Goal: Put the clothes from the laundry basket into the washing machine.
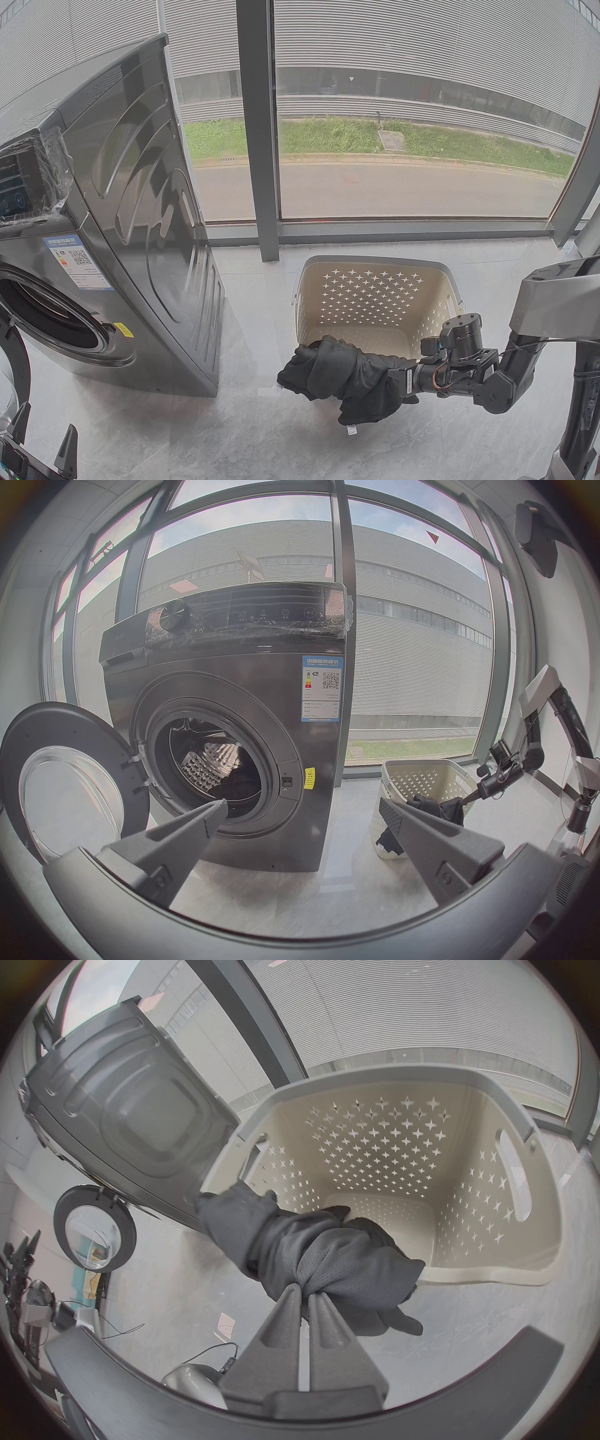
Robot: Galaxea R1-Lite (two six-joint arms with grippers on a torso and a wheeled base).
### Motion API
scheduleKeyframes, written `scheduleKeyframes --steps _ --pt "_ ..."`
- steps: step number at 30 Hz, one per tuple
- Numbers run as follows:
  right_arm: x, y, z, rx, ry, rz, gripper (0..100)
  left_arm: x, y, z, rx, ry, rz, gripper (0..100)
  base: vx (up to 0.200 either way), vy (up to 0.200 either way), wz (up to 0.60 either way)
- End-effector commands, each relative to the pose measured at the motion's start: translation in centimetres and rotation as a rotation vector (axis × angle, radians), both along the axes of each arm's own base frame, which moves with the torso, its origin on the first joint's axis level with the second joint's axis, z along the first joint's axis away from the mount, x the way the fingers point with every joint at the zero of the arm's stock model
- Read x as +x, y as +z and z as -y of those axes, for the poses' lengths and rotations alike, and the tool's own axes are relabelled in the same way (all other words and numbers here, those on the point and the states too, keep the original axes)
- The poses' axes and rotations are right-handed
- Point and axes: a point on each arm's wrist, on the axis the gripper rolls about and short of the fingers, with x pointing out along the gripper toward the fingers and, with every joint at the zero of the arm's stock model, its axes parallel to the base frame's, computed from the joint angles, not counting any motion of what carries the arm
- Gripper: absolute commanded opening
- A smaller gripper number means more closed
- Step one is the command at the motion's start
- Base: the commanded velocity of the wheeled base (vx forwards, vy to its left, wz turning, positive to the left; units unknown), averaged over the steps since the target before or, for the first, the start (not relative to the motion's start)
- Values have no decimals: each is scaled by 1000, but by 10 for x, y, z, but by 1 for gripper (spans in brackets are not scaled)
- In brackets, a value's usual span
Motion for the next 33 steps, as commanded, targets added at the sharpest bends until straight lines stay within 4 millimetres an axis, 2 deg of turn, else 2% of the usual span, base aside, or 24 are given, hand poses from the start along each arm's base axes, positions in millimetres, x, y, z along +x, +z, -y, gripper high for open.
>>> scheduleKeyframes --steps 1,7,19,23,24,25,30,33 --pt "-21 45 6 65 25 85 0 0 -5 0 0 1 1 100 0 0 0" --pt "-34 67 11 105 44 130 0 0 -5 0 0 1 1 100 0 0 0" --pt "-33 63 12 104 40 114 0 0 -5 0 1 1 1 100 0 0 0" --pt "-24 42 9 76 28 60 0 0 -5 0 1 1 1 100 0 0 0" --pt "-24 42 9 76 28 60 0 0 -5 0 1 1 1 100 0 0 0" --pt "-21 30 9 62 24 34 0 0 -5 0 1 1 1 100 0 0 0" --pt "-12 5 7 47 17 7 0 0 -5 0 3 1 1 100 0 0 0" --pt "-8 -3 5 49 17 16 0 0 -5 0 1 1 1 100 0 0 0"
